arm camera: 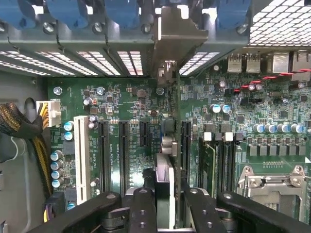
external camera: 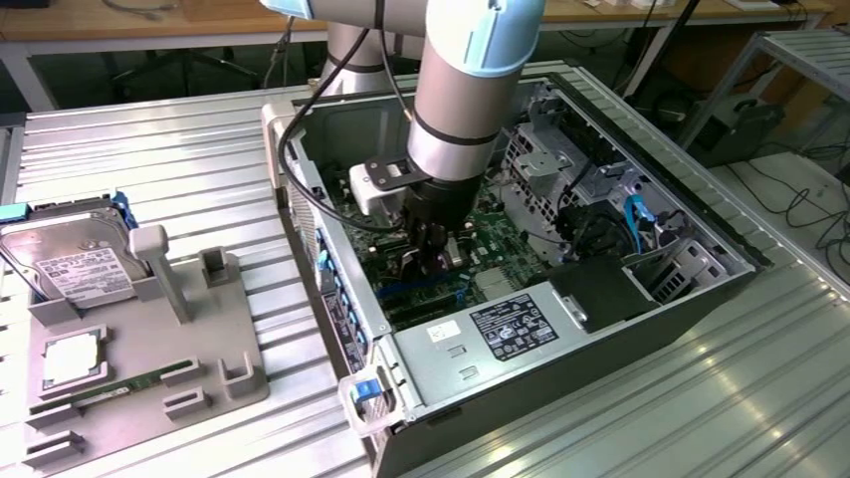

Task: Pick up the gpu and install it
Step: 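Insert the gpu into the slot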

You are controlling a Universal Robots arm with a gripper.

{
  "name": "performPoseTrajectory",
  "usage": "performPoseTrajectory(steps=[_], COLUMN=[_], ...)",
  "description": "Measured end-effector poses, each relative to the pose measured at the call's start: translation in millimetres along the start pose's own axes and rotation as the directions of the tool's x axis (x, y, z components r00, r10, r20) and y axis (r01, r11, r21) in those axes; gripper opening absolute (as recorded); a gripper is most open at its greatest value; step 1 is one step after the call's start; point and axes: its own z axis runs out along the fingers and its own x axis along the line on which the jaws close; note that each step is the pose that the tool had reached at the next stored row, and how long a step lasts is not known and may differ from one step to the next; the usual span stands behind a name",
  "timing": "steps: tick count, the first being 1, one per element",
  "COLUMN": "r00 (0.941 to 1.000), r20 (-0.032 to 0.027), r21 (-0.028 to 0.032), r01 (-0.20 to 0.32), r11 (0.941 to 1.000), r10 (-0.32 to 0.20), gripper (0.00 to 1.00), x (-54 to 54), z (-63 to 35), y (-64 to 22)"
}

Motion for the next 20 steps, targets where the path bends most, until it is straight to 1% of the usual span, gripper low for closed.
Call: performPoseTrajectory(steps=[1,2,15,20], r00=[1.0,1.0,1.0,1.0], r20=[-0.0022,-0.0027,-0.0027,-0.0027], r21=[-0.0009,-0.0013,-0.0013,-0.0014], r01=[0.0,0.0,0.0,0.0], r11=[1.0,1.0,1.0,1.0], r10=[0.0,0.0,0.0,0.0], gripper=[0.27,0.27,0.27,0.27], x=[0.3,0.3,1.1,1.9], z=[-2.4,-2.8,-1.2,-2.6], y=[0.1,0.1,0.2,0.2])
